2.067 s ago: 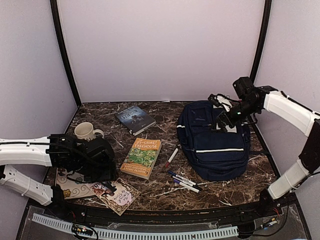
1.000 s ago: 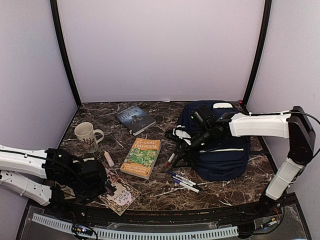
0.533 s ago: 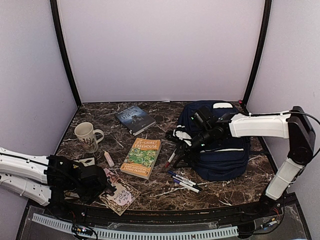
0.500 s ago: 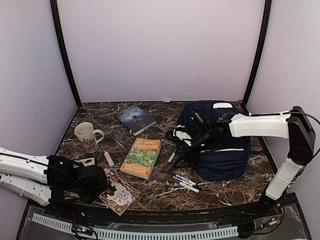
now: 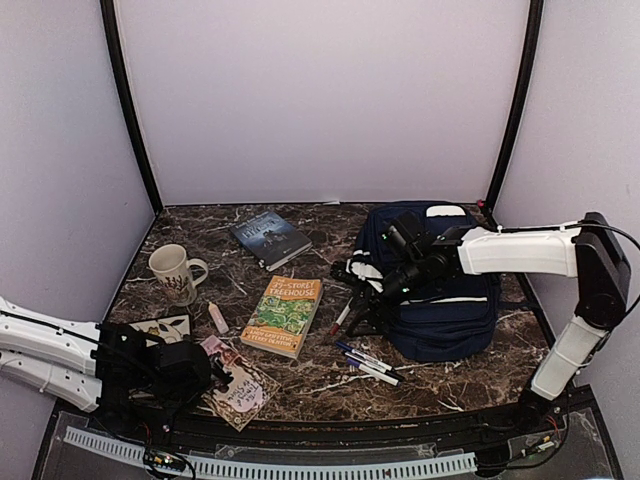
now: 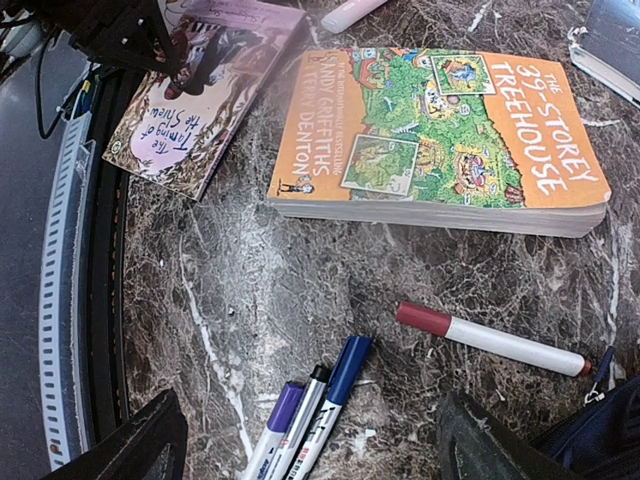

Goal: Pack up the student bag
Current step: Pick up the book at the corner of the board.

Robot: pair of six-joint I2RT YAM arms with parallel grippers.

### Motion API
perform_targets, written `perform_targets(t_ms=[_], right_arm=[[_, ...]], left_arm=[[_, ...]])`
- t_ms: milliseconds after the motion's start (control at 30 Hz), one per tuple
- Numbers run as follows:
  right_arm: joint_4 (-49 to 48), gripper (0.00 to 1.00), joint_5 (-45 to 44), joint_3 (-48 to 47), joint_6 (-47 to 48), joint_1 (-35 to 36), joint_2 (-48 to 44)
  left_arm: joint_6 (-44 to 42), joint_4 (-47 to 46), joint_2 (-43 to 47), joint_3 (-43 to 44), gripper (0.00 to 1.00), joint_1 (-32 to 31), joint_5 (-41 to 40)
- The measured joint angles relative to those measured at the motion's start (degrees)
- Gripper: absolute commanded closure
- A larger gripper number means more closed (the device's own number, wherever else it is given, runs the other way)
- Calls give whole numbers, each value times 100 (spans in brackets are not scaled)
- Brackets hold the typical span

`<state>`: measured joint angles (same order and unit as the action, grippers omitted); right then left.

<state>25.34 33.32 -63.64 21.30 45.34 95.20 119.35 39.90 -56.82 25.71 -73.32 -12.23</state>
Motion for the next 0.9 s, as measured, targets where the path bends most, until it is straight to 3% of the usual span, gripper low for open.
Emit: perform_targets(t_ms=[267,600,733,900], right_arm=[[52,14,79,-20,-46,0,168],[87,14,162,-20,-63,0,179],[94,15,186,-22,-81,0,179],[166,14,247,-44,-83,0,179]], left_arm=[[-66,-815,153,-243,47,0,-664],[-542,-1703,404,-688,80,-9,-1399],[-962,-1676,273,-315,92,-11,-1613],[-1602,-1508,37,492,96,-9,-1725]])
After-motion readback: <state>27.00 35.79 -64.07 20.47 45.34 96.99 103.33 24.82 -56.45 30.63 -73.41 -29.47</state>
